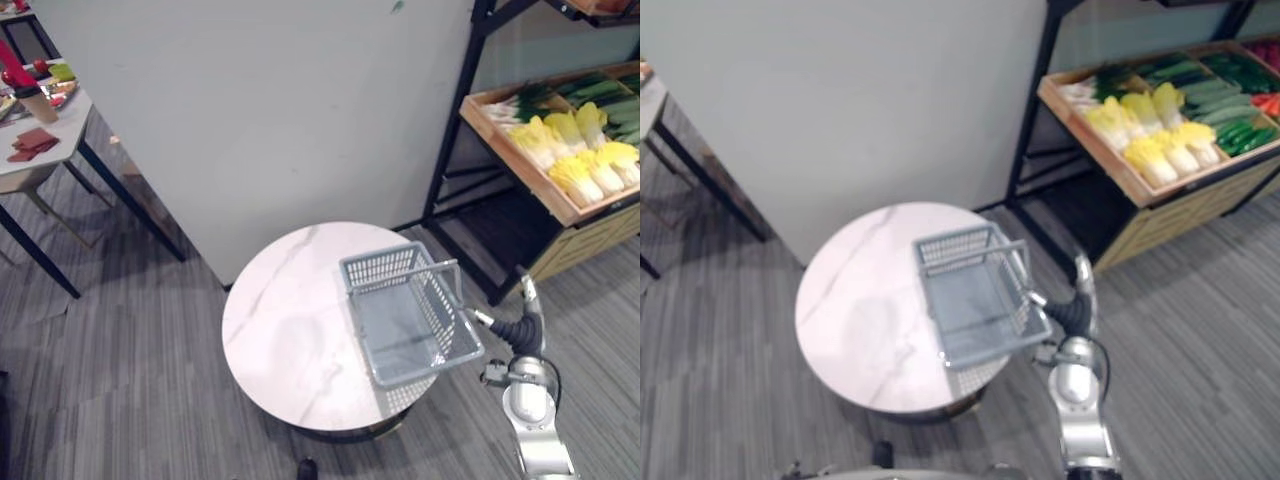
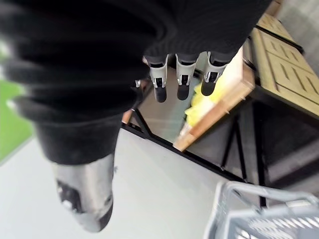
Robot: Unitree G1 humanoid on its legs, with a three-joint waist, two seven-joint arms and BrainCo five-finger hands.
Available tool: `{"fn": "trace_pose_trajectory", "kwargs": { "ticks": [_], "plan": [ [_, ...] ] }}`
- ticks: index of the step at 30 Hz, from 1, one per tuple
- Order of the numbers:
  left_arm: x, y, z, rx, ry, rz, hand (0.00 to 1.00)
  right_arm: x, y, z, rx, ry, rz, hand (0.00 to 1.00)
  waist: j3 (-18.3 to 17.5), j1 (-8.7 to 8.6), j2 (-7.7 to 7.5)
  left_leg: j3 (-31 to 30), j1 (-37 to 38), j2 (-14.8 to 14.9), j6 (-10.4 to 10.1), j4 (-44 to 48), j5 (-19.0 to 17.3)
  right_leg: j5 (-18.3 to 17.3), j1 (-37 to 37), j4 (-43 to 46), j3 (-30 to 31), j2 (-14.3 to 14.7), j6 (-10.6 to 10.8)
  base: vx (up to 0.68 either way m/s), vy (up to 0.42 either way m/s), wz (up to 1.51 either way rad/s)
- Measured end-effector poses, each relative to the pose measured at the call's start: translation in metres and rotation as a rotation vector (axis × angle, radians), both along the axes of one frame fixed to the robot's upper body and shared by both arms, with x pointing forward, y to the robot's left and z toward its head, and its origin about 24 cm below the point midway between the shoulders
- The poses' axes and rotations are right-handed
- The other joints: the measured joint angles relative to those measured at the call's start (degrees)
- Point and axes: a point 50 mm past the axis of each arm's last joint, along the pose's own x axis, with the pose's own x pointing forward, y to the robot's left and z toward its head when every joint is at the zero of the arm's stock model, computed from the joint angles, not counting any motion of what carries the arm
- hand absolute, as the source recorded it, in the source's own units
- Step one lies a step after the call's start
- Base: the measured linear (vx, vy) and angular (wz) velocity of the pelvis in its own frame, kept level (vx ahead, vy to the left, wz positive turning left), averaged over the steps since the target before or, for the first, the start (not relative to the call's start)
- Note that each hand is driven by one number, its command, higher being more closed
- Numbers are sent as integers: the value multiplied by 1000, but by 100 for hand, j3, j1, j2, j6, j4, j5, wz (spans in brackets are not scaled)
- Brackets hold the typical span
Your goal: Pick vegetable in the basket
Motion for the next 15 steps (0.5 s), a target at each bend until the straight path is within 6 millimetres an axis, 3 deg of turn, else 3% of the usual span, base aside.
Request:
{"fn": "trace_pose_trajectory", "kwargs": {
  "ticks": [4, 7, 11, 12, 15],
  "plan": [
    [0, 1, 0, 13, 7, -32, 0, 4, 21, 6, -38, -27, 89, 0, -12, 18, -9, 110, 0, 4, 2, -1, -4, 49, -4, -51, 70, 7, 2, -34, 27, -9],
    [0, 1, 0, 14, 8, -32, 0, 19, 46, 6, -118, 11, 287, 0, -13, 41, -8, 118, -8, 3, 4, -3, -6, 49, -7, -52, 77, 7, 2, -42, 17, -3],
    [2, 1, 1, 10, -1, -34, 0, 57, 64, -3, -289, 123, 481, 0, -12, 207, -6, 56, -55, -14, 42, -3, 25, 49, -21, -50, 7, -11, 2, -25, 12, 13],
    [3, 1, 1, 4, -5, -36, 0, 75, 67, -6, -385, 177, 530, 0, -7, 298, -4, -83, -143, -41, 69, -1, 79, 54, -54, -31, -120, -28, 4, 9, 12, 33],
    [3, 1, 1, -1, -8, -26, 0, 95, 70, -5, -490, 236, 573, 0, 54, 411, -6, -207, -297, -76, 39, 3, 198, 85, -116, -15, -249, -55, -7, 7, 18, 30]
  ]
}}
